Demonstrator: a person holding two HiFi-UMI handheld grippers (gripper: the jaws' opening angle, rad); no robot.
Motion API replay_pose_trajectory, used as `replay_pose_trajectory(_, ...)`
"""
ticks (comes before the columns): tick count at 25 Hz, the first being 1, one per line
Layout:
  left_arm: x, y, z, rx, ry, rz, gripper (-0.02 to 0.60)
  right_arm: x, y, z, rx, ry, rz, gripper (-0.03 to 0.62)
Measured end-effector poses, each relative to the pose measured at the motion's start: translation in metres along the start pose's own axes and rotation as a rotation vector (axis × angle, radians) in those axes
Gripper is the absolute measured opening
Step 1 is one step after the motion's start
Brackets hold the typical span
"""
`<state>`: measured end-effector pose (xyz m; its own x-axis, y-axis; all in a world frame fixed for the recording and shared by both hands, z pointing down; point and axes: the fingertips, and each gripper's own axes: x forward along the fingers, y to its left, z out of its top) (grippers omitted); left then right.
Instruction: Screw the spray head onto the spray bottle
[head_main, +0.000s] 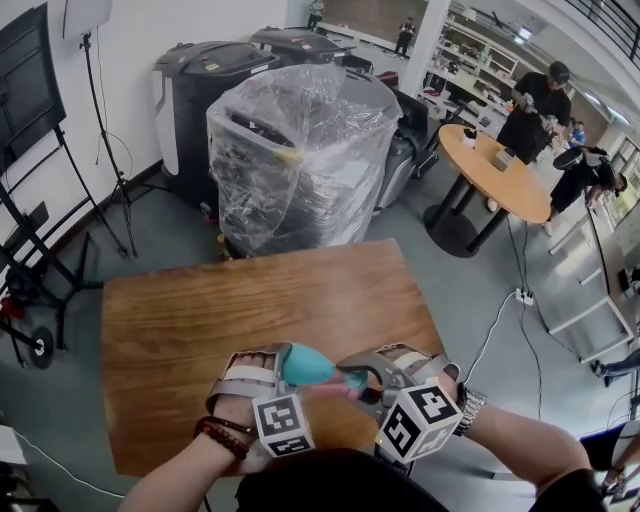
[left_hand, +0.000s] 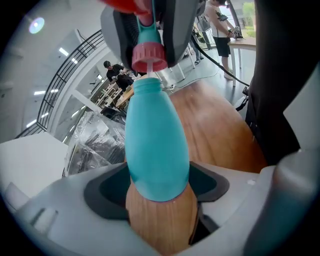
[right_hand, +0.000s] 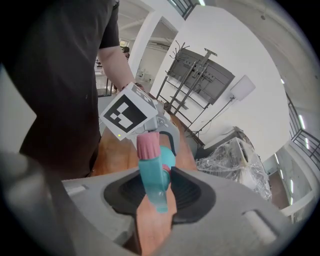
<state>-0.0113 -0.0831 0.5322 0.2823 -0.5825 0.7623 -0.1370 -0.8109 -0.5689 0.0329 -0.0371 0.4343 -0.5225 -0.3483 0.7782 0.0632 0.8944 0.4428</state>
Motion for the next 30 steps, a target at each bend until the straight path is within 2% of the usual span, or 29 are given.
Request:
replay_pose_trajectory(7,-0.017,0.001,0.012,0.055,-0.022,0.036,0.39,-0.009,0.002,0.011,-0.027,-0.006,0.007,0.121)
replay_pose_trajectory(12,-0.019,0.0,0.015,0.075,0.001,0.039,0.388,-0.009,0.007,0.009,-0.101,0.026,-0.004,0.121)
replay_pose_trajectory(16,-0.021,0.003,0.017,0.042,-0.015,0.055,0.383,-0.011,0.002,0.01,-0.076,0.015,-0.022,0.121)
replay_pose_trajectory(19,-0.023,0.006,0.018,0.02,-0.019,0.068,0.38,-0.011,-0.002,0.011,-0.001,-0.005,-0.027,0.121)
replay_pose_trajectory(20,-0.024,0.007,0.019,0.015,-0.019,0.076,0.379,-0.011,-0.004,0.01,0.061,-0.017,-0.023,0.121)
replay_pose_trajectory(22,-0.023,0.01,0.018,0.012,-0.013,0.098,0.377,-0.009,-0.009,0.006,0.261,-0.055,-0.001,0.121)
replay_pose_trajectory(26,-0.02,0.015,0.017,0.022,0.01,0.135,0.376,-0.003,-0.023,-0.01,0.853,-0.143,0.08,0.121)
replay_pose_trajectory(28,-0.018,0.016,0.016,0.04,0.025,0.15,0.376,0.001,-0.026,-0.018,1.164,-0.177,0.138,0.121)
replay_pose_trajectory(30,-0.017,0.017,0.019,0.043,0.025,0.163,0.376,0.005,-0.026,-0.025,1.426,-0.208,0.208,0.121)
